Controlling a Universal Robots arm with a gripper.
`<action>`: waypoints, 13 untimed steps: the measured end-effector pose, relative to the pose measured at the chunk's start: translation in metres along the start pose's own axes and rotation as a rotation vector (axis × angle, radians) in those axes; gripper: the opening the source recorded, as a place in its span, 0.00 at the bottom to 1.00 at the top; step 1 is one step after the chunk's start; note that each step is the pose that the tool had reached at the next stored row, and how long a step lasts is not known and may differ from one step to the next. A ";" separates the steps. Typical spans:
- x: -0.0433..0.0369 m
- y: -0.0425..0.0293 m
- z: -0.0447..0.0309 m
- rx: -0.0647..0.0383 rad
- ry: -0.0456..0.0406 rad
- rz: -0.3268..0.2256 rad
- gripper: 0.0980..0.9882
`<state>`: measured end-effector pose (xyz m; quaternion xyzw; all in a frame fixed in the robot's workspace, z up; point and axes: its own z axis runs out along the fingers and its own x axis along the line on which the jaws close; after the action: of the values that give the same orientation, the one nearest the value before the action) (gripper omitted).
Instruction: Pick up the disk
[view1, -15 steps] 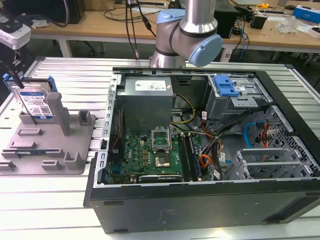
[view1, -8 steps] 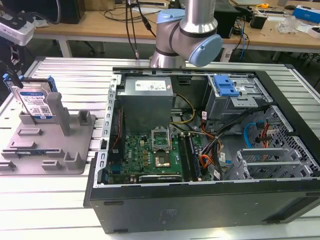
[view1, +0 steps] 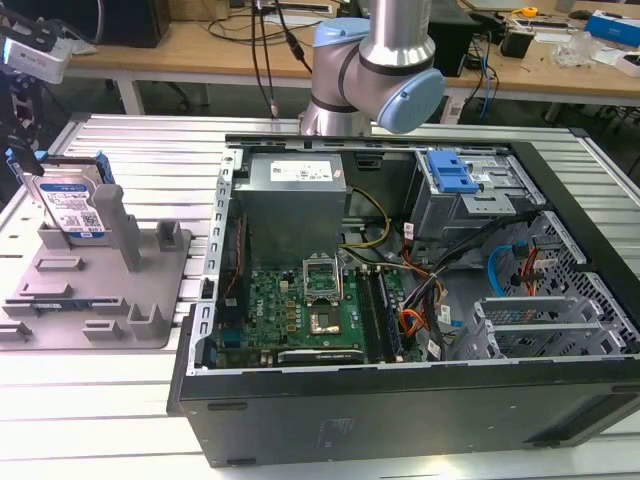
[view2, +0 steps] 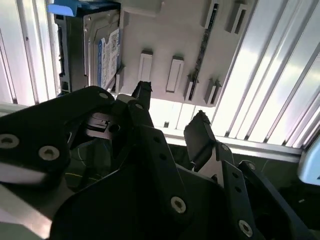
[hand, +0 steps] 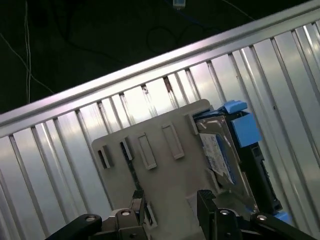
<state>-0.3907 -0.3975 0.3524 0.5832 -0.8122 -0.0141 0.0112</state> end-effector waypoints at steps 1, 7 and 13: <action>0.0000 0.0000 0.0001 0.000 0.0007 -0.020 0.50; 0.0000 0.0000 0.0015 0.004 0.0063 -0.182 0.50; -0.0001 0.0000 0.0015 0.006 0.0136 -0.196 0.50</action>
<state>-0.3908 -0.3974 0.3509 0.6598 -0.7513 -0.0089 0.0137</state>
